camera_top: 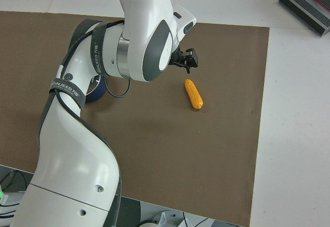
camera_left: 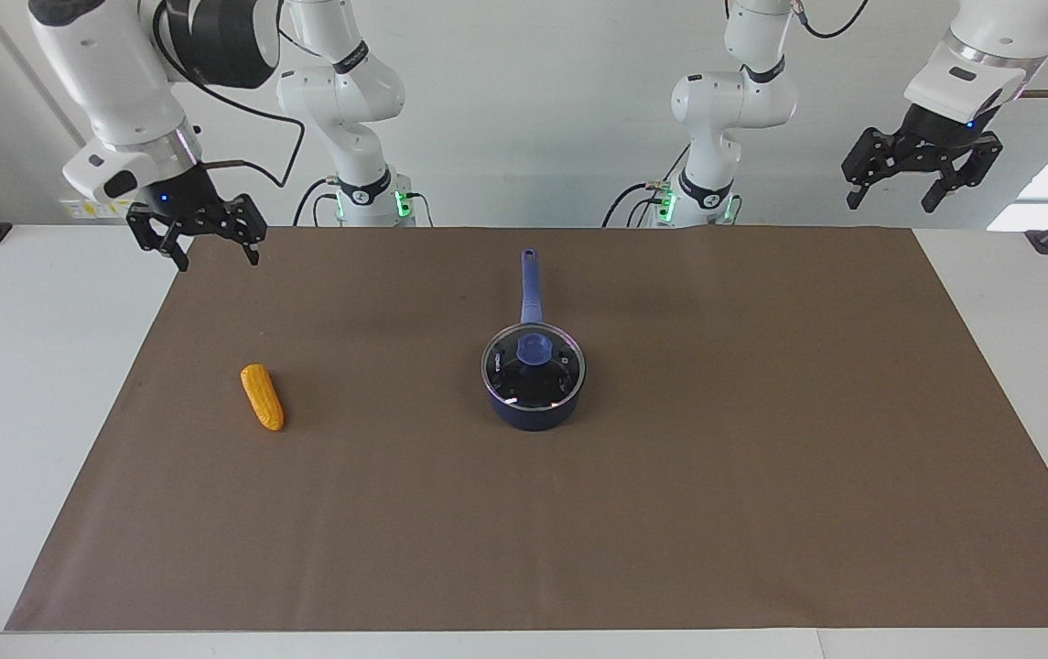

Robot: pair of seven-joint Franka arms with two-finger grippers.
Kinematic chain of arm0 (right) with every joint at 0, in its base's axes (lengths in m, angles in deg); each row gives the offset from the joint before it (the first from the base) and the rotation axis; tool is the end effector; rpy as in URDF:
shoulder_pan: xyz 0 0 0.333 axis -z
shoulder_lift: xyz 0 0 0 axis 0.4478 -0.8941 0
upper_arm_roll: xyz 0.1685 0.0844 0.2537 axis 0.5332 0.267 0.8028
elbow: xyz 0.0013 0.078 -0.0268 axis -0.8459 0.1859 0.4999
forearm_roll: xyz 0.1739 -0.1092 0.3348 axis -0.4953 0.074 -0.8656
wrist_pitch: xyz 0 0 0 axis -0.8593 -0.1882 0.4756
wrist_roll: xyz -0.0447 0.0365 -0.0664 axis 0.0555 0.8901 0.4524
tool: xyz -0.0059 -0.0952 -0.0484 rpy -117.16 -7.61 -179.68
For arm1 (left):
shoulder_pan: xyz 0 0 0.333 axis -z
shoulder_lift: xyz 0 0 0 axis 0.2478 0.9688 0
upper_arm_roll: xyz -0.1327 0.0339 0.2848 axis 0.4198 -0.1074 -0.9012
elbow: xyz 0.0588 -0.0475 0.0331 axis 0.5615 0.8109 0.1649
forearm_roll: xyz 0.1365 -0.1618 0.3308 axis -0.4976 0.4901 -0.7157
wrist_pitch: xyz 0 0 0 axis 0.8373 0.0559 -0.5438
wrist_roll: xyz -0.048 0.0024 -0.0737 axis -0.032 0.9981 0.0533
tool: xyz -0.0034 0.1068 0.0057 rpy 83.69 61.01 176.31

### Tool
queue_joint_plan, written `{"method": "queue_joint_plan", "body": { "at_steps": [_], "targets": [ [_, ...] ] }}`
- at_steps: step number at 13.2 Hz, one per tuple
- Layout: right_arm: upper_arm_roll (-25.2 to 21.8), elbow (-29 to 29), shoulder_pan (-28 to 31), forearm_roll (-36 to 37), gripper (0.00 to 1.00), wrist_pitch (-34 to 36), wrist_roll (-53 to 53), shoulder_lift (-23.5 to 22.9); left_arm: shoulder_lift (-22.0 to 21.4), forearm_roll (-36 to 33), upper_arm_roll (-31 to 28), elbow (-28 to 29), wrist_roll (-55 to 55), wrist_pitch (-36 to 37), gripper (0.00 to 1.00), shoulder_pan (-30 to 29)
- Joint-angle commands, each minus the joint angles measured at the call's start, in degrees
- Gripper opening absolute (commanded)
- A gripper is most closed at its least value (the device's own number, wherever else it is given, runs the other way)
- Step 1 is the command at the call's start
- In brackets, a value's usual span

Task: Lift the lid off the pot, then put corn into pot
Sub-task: 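Reach the left gripper to the pot lid while the right gripper reaches the corn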

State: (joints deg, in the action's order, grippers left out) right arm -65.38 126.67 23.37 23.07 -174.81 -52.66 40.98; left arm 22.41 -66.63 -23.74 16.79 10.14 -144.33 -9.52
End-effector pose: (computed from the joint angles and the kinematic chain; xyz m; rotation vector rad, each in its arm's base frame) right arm 0.5424 -0.0534 0.5516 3.1087 0.2400 0.0836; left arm 0.5201 -0.0272 0.6899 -3.1007 0.2489 -0.0313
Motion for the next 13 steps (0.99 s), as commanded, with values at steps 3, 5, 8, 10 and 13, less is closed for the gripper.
{"method": "queue_joint_plan", "body": {
  "at_steps": [3,5,8,10,13],
  "targets": [
    [0.23,1.17,2.87,0.48,1.0,-9.62,12.59,-9.19,-0.95,0.33,1.01,1.81,-0.97,-1.15,1.0,0.7],
    [0.23,4.05,3.15,0.48,1.0,-15.59,21.99,-11.58,-0.43,0.33,1.63,1.89,-3.15,-1.68,1.0,3.32],
    [0.23,7.66,3.67,0.48,1.0,-20.79,31.94,-13.95,0.8,0.25,1.64,3.73,-12.18,-5.1,1.0,10.17],
    [0.23,10.56,3.93,0.31,1.0,-24.04,36.95,-15.0,2.82,0.25,1.64,3.92,-16.85,-7.29,1.0,14.75],
    [0.23,15.13,5.43,-0.13,1.0,-28.79,38.38,-15.45,5.46,0.25,1.72,6.11,-24.49,-13.08,1.0,21.17]
  ]
}}
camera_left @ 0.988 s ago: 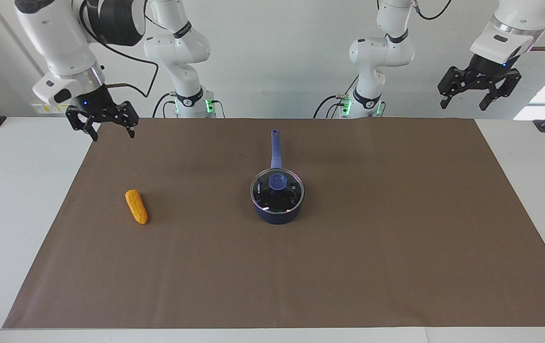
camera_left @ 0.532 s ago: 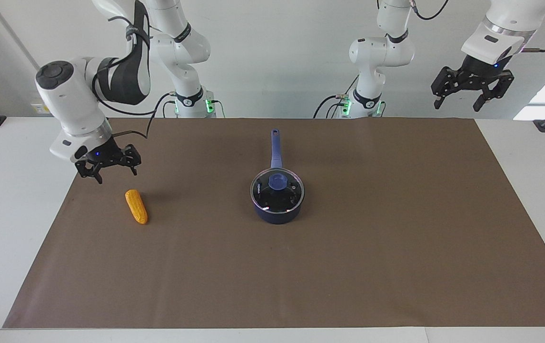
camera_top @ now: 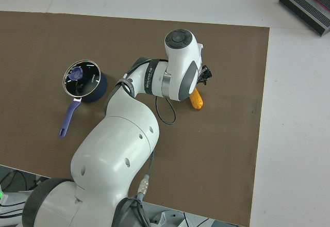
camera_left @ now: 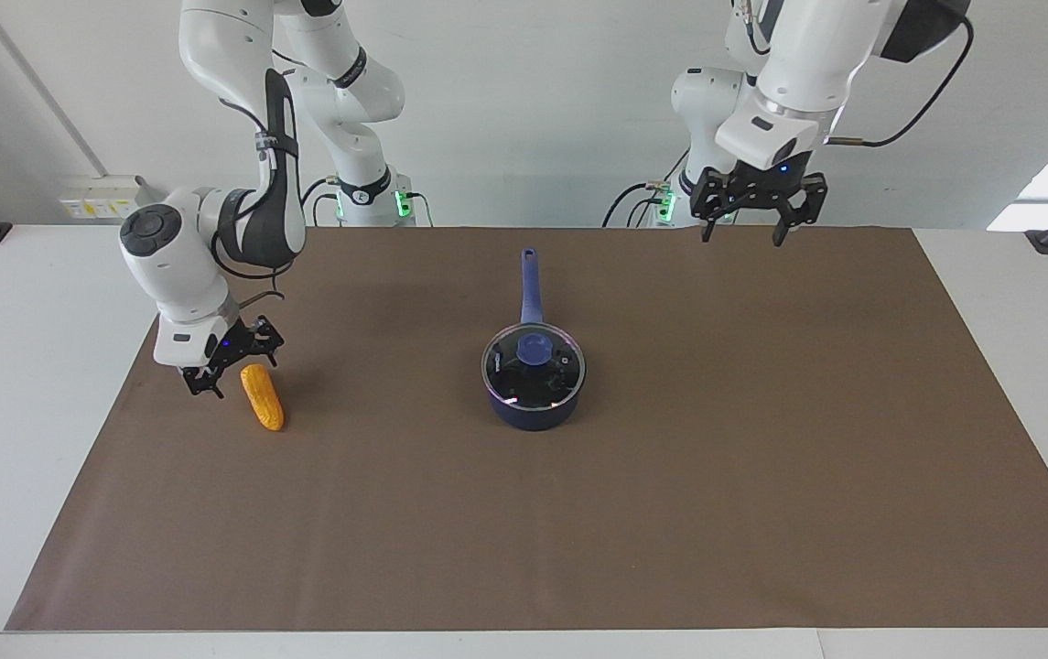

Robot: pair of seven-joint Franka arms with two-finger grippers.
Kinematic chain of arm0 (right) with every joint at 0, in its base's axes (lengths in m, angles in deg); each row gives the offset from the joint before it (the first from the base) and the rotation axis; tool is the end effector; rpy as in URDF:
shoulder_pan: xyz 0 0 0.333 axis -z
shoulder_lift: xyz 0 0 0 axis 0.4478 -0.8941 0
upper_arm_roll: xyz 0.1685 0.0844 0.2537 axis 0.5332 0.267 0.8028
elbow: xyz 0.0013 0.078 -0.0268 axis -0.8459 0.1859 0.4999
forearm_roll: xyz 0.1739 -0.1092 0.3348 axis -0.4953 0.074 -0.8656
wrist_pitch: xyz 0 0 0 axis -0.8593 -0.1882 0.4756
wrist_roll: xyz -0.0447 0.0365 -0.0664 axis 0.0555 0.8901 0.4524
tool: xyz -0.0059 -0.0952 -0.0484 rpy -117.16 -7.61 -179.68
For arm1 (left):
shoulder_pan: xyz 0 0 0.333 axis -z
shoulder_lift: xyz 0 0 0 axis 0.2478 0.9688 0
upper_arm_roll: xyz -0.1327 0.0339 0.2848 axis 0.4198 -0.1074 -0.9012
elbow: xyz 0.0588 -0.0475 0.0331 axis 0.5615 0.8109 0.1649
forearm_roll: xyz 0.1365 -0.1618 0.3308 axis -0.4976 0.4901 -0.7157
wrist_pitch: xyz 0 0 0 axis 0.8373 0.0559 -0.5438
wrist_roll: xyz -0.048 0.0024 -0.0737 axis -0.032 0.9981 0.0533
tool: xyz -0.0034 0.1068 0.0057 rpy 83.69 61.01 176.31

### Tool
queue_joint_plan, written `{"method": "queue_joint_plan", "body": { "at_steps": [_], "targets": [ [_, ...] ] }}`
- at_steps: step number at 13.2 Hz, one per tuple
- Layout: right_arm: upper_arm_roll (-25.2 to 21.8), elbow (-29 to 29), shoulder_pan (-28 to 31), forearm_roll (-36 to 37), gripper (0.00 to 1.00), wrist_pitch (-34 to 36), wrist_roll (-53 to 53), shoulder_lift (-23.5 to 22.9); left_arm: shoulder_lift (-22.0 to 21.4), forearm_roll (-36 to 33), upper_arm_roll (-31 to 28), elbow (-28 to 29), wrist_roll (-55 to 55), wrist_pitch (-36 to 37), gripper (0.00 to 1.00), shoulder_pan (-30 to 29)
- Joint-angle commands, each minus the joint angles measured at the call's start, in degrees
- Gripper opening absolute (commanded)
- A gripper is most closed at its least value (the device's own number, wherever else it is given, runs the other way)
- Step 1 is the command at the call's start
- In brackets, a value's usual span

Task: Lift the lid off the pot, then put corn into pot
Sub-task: 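Reach the left gripper to the pot lid while the right gripper reaches the corn, then grasp the lid knob with the left gripper while the right gripper grasps the corn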

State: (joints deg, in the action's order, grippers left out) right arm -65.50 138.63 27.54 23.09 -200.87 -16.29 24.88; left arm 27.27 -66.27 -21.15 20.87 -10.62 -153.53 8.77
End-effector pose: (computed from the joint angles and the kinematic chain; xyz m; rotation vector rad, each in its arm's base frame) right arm 0.5739 -0.0944 0.3367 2.8842 1.0989 -0.0051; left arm 0.5166 -0.2306 0.6251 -3.1151 0.2611 -0.0505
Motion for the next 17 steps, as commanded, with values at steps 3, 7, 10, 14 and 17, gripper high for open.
{"method": "queue_joint_plan", "body": {
  "at_steps": [3,7,10,14,17],
  "targets": [
    [0.36,3.37,1.53,-0.59,1.0,-3.71,0.87,-1.19,4.72,-0.37,-0.95,1.95,-12.0,-9.16,1.0,8.5],
    [0.44,3.28,0.91,-0.59,1.0,-5.19,-4.32,-2.33,11.83,-1.08,-0.95,1.51,-19.48,-14.26,1.0,14.48],
    [0.44,3.28,0.91,-0.59,0.76,-6.44,-3.79,-2.51,15.53,-0.9,-0.95,1.33,-22.83,-19.54,1.0,16.69],
    [0.53,3.36,0.29,-0.51,0.66,-6.44,-4.32,-2.51,20.63,-2.22,-1.04,-0.34,-25.65,-22.26,1.0,18.54],
    [0.53,3.02,-0.41,-0.59,0.0,-6.35,-5.28,-2.68,23.26,-2.83,-1.13,-0.86,-25.65,-25.61,1.0,18.54]
  ]
}}
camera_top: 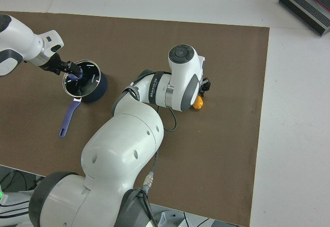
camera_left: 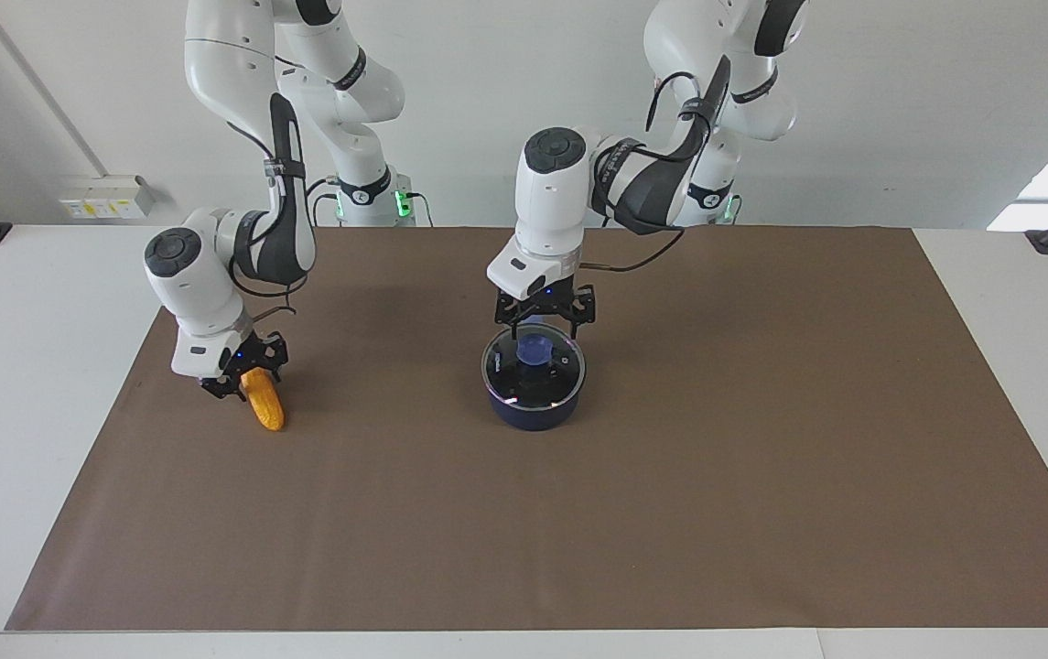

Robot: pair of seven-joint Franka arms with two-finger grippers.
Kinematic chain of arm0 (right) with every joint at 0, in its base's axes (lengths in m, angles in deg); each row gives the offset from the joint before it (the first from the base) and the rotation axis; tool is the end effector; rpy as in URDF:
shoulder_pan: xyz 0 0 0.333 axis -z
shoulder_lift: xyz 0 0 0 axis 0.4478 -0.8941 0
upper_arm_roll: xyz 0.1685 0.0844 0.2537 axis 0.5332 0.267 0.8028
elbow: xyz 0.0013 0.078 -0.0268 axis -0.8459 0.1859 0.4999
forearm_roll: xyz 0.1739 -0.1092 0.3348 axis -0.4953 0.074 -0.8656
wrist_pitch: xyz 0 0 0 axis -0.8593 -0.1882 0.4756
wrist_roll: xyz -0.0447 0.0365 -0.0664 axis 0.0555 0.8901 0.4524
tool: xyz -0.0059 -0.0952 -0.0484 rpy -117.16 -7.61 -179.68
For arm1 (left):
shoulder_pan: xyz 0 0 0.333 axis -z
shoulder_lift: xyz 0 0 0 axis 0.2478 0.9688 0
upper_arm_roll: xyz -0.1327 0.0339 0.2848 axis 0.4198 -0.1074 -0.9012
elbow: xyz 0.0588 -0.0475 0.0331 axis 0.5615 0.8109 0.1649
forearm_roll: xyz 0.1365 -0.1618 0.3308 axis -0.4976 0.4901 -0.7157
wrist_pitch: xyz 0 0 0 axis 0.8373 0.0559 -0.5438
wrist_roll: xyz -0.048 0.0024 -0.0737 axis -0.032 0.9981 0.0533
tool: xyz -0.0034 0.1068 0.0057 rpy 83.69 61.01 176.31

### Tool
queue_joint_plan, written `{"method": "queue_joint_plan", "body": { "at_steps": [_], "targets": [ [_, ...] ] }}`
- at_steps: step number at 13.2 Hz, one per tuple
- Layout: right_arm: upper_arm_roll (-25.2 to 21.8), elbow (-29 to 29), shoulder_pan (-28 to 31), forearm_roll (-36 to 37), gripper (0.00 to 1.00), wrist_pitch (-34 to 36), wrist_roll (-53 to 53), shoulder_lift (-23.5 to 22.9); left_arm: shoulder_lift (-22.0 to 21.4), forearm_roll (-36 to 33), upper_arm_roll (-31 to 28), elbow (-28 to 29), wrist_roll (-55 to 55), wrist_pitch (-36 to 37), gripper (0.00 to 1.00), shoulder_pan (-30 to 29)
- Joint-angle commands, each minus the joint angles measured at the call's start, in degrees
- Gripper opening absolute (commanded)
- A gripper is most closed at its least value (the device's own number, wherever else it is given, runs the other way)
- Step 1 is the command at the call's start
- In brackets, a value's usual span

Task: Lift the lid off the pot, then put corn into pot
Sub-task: 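Grasp the lid knob with the left gripper while the right gripper grasps the corn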

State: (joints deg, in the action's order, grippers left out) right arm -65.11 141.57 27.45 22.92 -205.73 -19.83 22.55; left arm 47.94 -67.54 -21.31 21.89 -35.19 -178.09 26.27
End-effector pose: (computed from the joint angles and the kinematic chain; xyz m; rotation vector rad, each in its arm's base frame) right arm 0.5673 -0.0888 0.2990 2.9146 1.0232 -0.0121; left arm 0.5102 -0.4485 0.4296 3.1166 -0.0911 0.1269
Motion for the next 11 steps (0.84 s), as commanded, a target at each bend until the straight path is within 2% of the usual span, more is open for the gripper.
{"method": "queue_joint_plan", "body": {
  "at_steps": [1,3,5,7,9,10,11],
  "targets": [
    [0.14,-0.45,-0.32,-0.42,0.0,-1.39,-2.87,-0.62,3.48,-1.92,-0.97,-2.75,-0.99,-1.23,1.0,0.95],
    [0.14,-4.3,-0.41,-0.42,0.0,-1.04,-3.24,-2.02,3.58,-2.1,-0.97,-2.76,-0.99,-1.93,1.0,0.95],
    [0.49,-7.13,-0.41,-0.42,0.0,0.53,-4.11,-0.89,3.58,-1.84,-0.89,-2.76,-0.9,-2.81,1.0,0.95],
    [0.67,-9.59,-0.41,-0.42,0.0,3.69,-6.47,0.43,3.58,-1.57,-0.89,-2.76,-0.9,-2.81,0.78,0.86],
    [0.67,-11.26,-0.41,-0.42,0.0,8.25,-9.72,1.84,3.58,-1.83,-0.8,-2.76,-0.9,-2.99,0.51,0.86],
    [0.67,-11.79,-0.41,-0.42,0.0,10.36,-12.52,2.89,3.58,-2.09,-0.89,-2.76,-0.9,-2.99,0.33,0.86],
    [0.76,-12.49,-0.41,-0.42,0.0,11.95,-14.64,3.59,3.58,-2.18,-0.89,-2.76,-0.9,-2.99,0.25,0.86]
  ]
}}
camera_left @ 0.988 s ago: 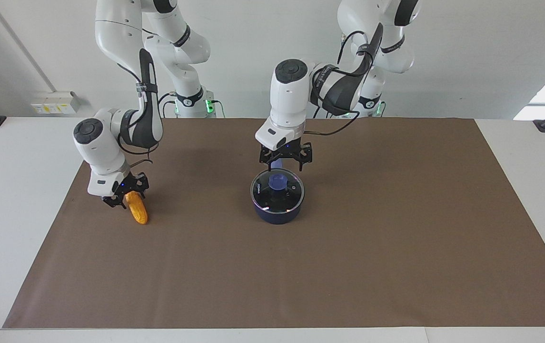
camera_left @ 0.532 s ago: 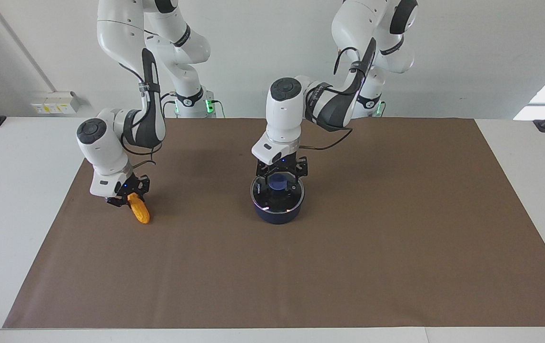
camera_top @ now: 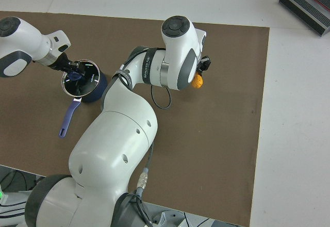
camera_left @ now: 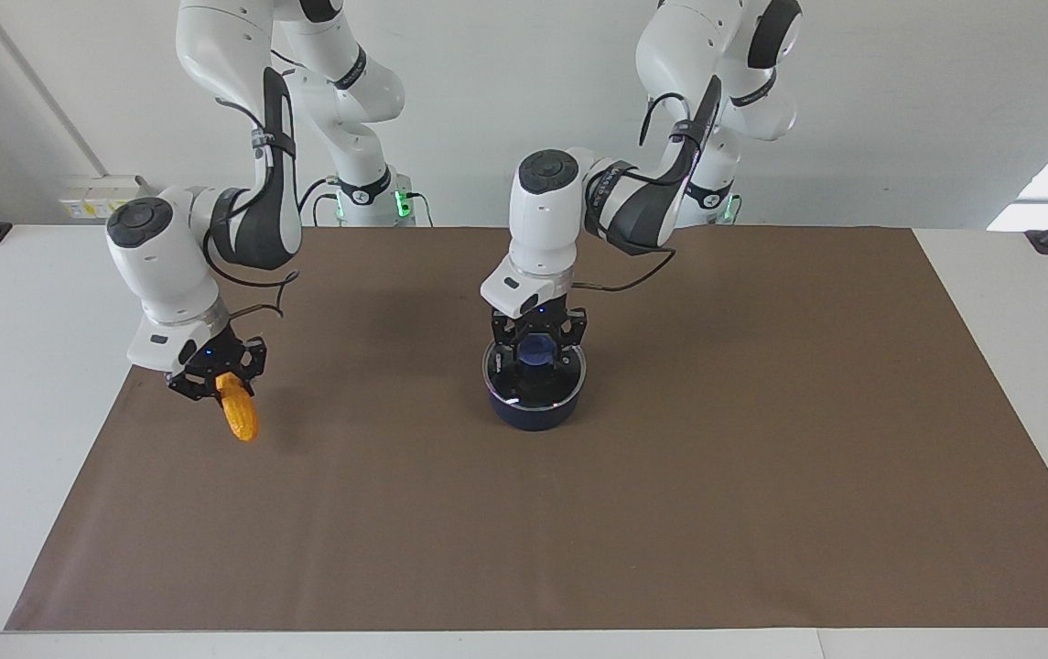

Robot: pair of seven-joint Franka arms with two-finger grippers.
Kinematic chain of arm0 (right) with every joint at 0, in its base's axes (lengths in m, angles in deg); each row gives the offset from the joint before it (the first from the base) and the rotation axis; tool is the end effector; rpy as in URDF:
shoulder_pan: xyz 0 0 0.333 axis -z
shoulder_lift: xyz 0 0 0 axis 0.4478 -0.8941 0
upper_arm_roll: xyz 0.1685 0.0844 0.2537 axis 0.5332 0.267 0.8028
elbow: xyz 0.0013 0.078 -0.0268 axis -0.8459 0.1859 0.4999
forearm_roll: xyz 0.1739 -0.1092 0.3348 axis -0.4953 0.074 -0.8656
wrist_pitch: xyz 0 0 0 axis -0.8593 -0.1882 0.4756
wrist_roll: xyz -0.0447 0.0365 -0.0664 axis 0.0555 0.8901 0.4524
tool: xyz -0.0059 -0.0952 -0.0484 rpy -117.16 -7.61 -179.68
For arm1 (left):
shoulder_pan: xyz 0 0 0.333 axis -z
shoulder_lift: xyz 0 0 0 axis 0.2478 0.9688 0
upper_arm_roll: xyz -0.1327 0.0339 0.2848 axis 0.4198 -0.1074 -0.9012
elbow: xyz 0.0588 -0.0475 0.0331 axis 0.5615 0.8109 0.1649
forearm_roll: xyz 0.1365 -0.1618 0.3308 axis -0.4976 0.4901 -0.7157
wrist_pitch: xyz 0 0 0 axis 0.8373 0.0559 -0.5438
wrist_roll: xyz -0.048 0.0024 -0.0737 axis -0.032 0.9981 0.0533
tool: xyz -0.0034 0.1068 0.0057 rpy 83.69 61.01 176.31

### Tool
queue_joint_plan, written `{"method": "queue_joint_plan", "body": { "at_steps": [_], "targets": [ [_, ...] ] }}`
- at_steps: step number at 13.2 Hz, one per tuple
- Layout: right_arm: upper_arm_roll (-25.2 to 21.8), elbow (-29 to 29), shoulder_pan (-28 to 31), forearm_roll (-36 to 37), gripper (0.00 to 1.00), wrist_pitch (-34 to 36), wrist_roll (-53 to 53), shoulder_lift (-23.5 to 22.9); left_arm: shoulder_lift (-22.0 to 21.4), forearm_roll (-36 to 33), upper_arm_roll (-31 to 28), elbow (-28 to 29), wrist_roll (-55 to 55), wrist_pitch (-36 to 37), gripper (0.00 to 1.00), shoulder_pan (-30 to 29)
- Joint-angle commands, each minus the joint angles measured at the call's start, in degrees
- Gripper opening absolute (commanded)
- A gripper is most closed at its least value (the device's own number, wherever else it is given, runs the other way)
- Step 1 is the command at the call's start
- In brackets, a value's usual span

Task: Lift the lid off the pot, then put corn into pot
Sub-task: 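Grasp the lid knob with the left gripper while the right gripper grasps the corn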

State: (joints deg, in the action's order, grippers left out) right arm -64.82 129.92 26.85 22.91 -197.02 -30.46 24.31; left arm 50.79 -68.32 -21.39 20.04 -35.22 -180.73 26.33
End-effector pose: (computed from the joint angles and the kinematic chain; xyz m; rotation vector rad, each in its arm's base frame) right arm 0.6090 -0.0837 0.3931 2.9626 0.7595 0.1136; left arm 0.5215 -0.4574 0.4156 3.1043 -0.1001 0.1718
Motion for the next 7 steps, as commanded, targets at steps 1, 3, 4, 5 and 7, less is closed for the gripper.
{"method": "queue_joint_plan", "body": {
  "at_steps": [1,3,4,5,7],
  "targets": [
    [0.46,-1.9,0.1,-0.41,0.0,5.08,-5.69,2.28,0.73,-1.49,-0.8,-0.92,-0.88,-0.35,0.22,0.81],
    [0.46,-5.49,0.19,-0.41,0.0,9.56,-7.2,2.37,0.73,-1.58,-0.89,-1.0,-0.88,-0.17,0.18,0.9],
    [0.46,-6.9,0.19,-0.41,0.0,11.67,-7.38,2.72,0.64,-1.58,-0.89,-1.09,-0.88,0.0,0.18,0.9],
    [0.46,-7.87,0.19,-0.5,0.0,12.39,-8.86,3.68,0.38,-1.84,-0.89,-1.18,-0.88,0.35,0.17,0.9],
    [0.55,-8.06,-0.07,-0.24,0.0,13.79,-13.68,6.57,-0.85,-1.93,-1.06,-1.27,-0.79,0.79,0.12,0.9]
  ]
}}
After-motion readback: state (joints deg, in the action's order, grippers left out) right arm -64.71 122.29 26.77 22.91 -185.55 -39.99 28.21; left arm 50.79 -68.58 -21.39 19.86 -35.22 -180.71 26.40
